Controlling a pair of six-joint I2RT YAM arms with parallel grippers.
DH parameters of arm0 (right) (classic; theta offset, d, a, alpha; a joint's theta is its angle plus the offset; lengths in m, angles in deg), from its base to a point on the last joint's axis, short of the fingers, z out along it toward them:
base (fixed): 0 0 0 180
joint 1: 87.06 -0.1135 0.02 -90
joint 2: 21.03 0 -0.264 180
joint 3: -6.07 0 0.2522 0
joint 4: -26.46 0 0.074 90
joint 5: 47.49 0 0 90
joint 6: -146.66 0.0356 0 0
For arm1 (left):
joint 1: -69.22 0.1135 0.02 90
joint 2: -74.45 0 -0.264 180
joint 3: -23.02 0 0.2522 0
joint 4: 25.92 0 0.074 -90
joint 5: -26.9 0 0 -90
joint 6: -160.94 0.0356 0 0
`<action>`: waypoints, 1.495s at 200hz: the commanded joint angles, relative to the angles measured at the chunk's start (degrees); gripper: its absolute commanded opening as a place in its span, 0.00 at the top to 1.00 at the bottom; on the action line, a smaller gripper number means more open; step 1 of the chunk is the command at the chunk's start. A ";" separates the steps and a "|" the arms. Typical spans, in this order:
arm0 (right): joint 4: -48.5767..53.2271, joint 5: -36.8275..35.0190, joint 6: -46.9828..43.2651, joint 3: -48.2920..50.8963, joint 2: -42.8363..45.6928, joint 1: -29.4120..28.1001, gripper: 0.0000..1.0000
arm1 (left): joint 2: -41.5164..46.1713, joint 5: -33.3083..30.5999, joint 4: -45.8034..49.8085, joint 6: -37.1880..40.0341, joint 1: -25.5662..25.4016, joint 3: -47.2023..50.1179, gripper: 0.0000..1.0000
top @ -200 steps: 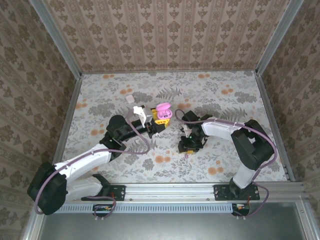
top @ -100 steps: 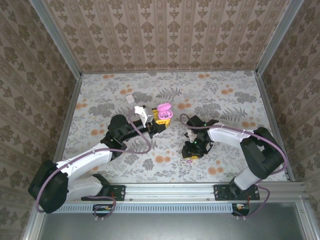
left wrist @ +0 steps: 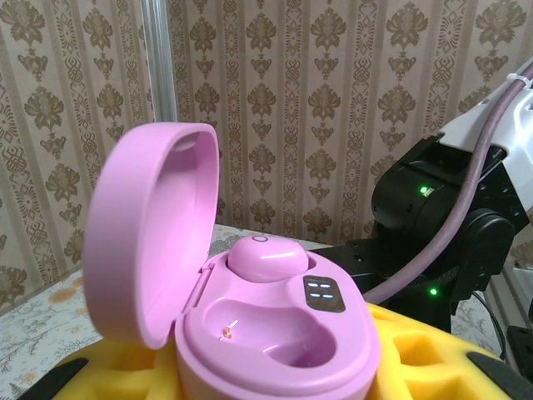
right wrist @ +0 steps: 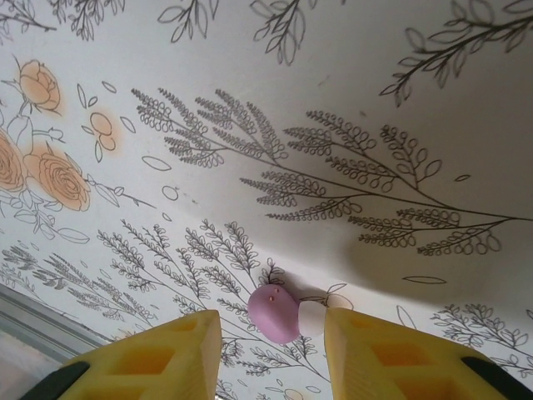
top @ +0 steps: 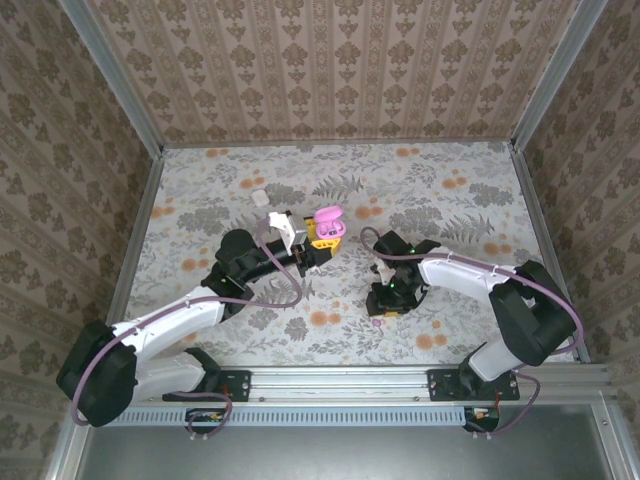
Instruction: Insert wireless bluetooth earbuds into charging case
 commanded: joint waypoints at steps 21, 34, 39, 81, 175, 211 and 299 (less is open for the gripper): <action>1.88 -3.57 -1.22 -0.09 2.84 -1.22 0.60 | 0.59 0.56 0.08 0.49 0.27 -0.88 0.65; 2.04 -3.40 -1.84 -0.11 2.06 -1.61 0.60 | 0.59 0.58 0.06 0.45 0.28 -0.84 0.65; 2.06 -3.26 -2.00 -0.16 1.79 -1.98 0.60 | 0.59 0.48 0.08 0.56 0.32 -0.88 0.65; 2.18 -3.60 -2.36 -0.94 -0.59 -3.55 0.61 | 0.59 0.58 0.08 0.22 0.35 -0.93 0.65; 2.00 -4.79 -2.28 -1.70 -3.07 -4.12 0.61 | 0.70 0.40 0.34 0.29 0.25 -1.14 0.65; 3.90 -6.60 -2.11 -2.68 -1.79 -4.12 0.60 | 0.59 0.40 0.43 0.44 0.10 -1.24 0.65; 3.45 -3.53 -2.53 -2.64 -1.82 -5.27 0.60 | -0.86 0.85 0.04 0.36 0.09 -2.10 0.65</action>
